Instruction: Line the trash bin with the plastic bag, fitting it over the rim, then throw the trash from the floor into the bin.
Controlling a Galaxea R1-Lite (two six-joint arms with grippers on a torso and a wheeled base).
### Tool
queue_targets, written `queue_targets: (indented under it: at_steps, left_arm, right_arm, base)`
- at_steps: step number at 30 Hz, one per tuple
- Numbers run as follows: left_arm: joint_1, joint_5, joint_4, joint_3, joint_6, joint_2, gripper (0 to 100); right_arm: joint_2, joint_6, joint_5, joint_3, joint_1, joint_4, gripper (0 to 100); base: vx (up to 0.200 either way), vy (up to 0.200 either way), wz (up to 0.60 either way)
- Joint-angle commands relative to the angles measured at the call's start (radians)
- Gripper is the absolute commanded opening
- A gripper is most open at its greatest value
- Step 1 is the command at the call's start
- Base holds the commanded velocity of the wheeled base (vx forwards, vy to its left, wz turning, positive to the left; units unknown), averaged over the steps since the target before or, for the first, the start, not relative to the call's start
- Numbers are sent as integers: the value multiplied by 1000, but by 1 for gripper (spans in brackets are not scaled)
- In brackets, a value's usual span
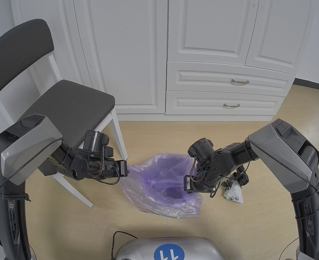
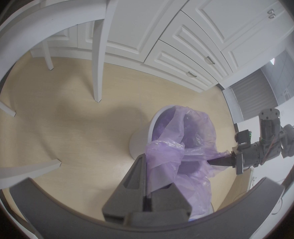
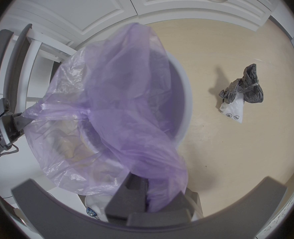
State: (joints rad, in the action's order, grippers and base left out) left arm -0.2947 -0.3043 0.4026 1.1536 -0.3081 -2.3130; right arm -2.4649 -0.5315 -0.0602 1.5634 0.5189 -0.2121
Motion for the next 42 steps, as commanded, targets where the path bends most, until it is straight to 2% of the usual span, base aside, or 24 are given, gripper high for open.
queue_targets:
  at_steps: [1, 4, 7, 10, 12, 17, 22, 25, 27, 32, 33, 37, 38, 40, 42]
  left_arm:
    - [-20, 47, -10, 75, -63, -57, 0]
    - [-23, 50, -18, 106, -105, -65, 0]
    - [-31, 42, -182, 215, -206, -49, 0]
    - [-32, 43, -353, 325, -264, -52, 0]
    - [-34, 45, -404, 371, -281, -62, 0]
    - [-34, 71, -401, 437, -359, -91, 0]
    - [-47, 171, -395, 451, -364, -114, 0]
    - [-58, 177, -353, 420, -359, -112, 0]
    - [-63, 177, -301, 385, -359, -105, 0]
    - [-80, 174, -108, 250, -338, -63, 0]
    - [-80, 169, -16, 184, -301, -55, 0]
    - [-69, 152, 134, 46, -148, -63, 0]
    - [-49, 103, 183, 1, -97, -59, 0]
    - [-31, 39, 237, -52, -63, -55, 0]
    - [-26, 27, 257, -71, -48, -55, 0]
  right_arm:
    - [-29, -18, -1, 73, -56, -3, 0]
    - [-37, -47, -1, 116, -85, -6, 0]
    - [-31, -113, 2, 167, -99, -7, 0]
    - [-25, -127, 0, 184, -117, -10, 0]
    - [-28, -130, 2, 201, -128, -10, 0]
    - [-25, -176, 11, 244, -142, -12, 0]
    - [-16, -157, 39, 236, -158, -10, 0]
    - [-16, -81, 128, 195, -168, -3, 0]
    - [-8, -47, 161, 165, -171, 4, 0]
    - [47, -30, 168, 118, -175, 30, 0]
    - [72, -19, 169, 90, -177, 48, 0]
    - [110, 61, 188, 4, -188, 94, 0]
    - [123, 113, 214, -46, -192, 134, 0]
    - [126, 177, 230, -129, -194, 227, 0]
    - [124, 203, 230, -167, -192, 278, 0]
  base:
    - [0, 0, 0]
    - [0, 0, 0]
    - [0, 0, 0]
    - [0, 0, 0]
    - [0, 0, 0]
    - [0, 0, 0]
    - [0, 0, 0]
    - [0, 0, 0]
    - [0, 0, 0]
    - [0, 0, 0]
    - [0, 0, 0]
    - [0, 0, 0]
    - [0, 0, 0]
    - [0, 0, 0]
    - [0, 0, 0]
